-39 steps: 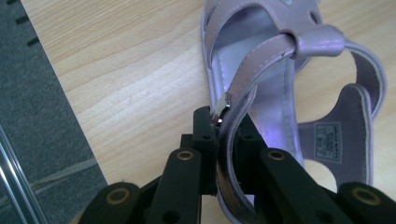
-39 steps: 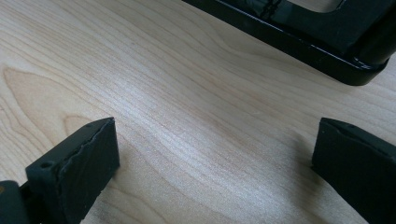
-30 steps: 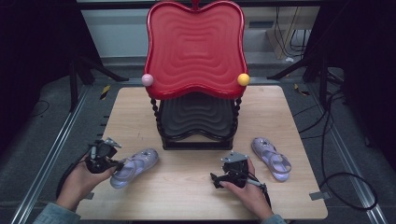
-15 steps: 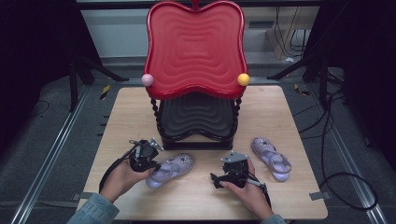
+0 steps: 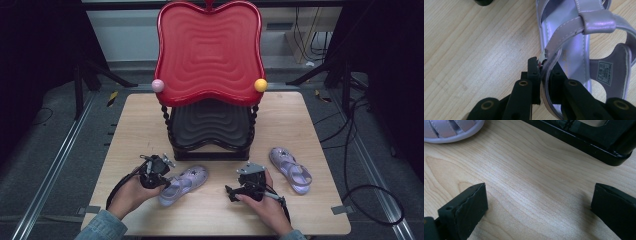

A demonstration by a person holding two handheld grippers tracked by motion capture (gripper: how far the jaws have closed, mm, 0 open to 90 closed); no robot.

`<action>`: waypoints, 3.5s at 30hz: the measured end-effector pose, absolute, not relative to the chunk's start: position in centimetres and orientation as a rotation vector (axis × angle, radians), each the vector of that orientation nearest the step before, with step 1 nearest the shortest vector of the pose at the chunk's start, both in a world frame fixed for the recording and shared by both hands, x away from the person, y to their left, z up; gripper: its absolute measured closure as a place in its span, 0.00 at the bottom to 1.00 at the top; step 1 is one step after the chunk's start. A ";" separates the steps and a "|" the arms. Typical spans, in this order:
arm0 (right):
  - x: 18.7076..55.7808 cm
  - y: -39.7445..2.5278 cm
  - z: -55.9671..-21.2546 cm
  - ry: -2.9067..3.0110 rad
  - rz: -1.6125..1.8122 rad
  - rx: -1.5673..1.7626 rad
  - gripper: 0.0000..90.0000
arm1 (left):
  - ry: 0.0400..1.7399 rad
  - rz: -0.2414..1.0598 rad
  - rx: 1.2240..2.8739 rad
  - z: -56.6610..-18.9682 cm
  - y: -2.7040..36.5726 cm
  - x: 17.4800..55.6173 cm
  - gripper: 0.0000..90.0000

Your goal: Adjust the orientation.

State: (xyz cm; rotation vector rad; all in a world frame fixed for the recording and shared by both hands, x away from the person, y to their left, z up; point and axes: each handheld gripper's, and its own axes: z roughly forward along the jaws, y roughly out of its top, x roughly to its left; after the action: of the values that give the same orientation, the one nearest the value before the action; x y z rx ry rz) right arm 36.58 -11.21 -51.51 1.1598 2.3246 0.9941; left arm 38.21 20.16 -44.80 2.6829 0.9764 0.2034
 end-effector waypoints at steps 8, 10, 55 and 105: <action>36.6 -11.2 -51.5 2.325 0.994 1.160 0.01 | 0.994 0.235 2.633 -44.1 20.4 37.7 0.78; 36.6 -11.2 -51.5 2.325 0.994 1.160 0.01 | 0.983 0.259 2.624 -43.4 20.4 37.4 0.77; 36.6 -11.2 -51.5 2.325 0.993 1.157 0.01 | 0.807 0.111 2.788 -44.3 16.5 35.0 0.88; 36.6 -11.2 -51.5 2.328 0.995 1.158 0.01 | 0.801 -0.007 2.588 -42.1 18.1 35.6 0.96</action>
State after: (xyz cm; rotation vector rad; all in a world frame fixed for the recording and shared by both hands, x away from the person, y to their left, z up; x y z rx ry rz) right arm 36.58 -11.25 -51.50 1.1582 2.3280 0.9951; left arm 35.61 18.10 -42.13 2.5884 0.8014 -0.0073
